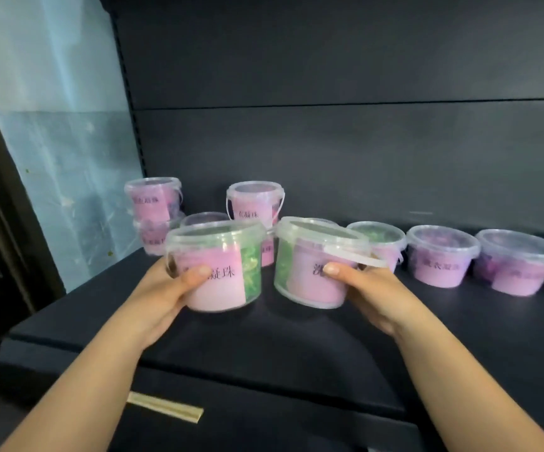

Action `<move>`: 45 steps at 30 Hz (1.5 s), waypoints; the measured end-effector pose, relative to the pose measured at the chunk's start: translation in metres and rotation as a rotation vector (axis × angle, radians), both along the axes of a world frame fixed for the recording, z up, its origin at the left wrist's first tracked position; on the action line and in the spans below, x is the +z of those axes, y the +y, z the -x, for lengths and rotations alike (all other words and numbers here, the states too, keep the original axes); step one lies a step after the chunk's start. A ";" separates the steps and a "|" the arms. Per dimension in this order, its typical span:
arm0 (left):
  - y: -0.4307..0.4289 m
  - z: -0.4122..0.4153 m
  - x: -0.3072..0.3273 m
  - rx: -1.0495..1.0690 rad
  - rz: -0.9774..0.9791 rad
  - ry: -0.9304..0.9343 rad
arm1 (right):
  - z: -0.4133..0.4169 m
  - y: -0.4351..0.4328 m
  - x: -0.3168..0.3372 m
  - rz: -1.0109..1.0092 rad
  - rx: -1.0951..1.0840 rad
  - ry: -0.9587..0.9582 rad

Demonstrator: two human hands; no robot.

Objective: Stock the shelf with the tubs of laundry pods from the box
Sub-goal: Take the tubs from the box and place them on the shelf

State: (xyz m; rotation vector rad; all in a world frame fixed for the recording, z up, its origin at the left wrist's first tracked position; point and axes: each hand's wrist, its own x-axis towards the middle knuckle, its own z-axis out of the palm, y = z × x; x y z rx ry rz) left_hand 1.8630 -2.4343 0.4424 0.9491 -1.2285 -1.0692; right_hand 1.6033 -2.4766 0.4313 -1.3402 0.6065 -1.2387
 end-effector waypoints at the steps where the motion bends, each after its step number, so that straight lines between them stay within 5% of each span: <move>1: -0.019 -0.004 0.012 0.032 0.031 -0.004 | 0.002 -0.016 0.007 0.034 -0.039 -0.017; 7: -0.114 -0.050 0.050 0.289 0.164 -0.044 | 0.017 -0.092 0.038 0.134 -0.232 -0.056; 14: -0.175 -0.076 0.023 0.487 0.108 -0.173 | 0.008 -0.138 0.030 0.074 -0.281 0.013; 20: -0.209 -0.091 -0.006 0.414 0.039 -0.094 | -0.004 -0.146 0.019 0.065 -0.339 0.066; 45: -0.234 -0.097 -0.033 0.311 0.065 -0.272 | -0.029 -0.150 -0.008 0.028 -0.626 0.305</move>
